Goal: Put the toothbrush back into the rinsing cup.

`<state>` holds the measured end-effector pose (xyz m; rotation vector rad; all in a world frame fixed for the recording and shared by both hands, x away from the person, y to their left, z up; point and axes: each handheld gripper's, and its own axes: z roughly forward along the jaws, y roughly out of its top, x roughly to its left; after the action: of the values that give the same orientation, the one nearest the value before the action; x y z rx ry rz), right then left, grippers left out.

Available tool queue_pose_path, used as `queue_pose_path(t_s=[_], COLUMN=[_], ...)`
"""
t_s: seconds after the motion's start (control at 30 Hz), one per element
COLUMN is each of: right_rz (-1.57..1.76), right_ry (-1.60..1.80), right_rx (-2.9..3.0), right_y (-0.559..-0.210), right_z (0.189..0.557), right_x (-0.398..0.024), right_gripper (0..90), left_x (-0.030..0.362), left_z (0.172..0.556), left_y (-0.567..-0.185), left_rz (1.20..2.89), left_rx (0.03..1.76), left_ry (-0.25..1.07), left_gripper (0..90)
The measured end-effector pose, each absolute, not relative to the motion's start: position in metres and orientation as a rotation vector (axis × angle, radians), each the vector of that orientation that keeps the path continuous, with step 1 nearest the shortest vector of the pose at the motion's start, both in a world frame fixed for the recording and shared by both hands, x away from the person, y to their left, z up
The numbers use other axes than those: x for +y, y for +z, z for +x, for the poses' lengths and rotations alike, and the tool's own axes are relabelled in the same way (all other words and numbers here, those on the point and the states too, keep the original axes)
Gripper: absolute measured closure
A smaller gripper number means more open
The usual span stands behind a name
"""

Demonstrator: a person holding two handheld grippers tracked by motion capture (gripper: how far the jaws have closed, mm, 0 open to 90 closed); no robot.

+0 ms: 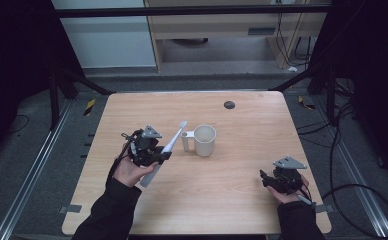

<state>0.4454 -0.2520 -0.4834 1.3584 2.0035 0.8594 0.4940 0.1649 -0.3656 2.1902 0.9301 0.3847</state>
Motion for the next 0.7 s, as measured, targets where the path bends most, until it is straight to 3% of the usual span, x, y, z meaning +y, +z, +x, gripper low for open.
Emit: queue_pose_path(t_s=[0.7], right_rz=[1.344], right_ry=[0.870], right_rx=[1.992], right_y=[-0.484], right_z=[0.445], right_x=[-0.252], right_gripper=[33.7], left_x=[0.126], left_z=[0.526], left_y=[-0.335], left_rz=[1.850], left_rx=[0.868], left_ry=[0.565], left_gripper=[66.5])
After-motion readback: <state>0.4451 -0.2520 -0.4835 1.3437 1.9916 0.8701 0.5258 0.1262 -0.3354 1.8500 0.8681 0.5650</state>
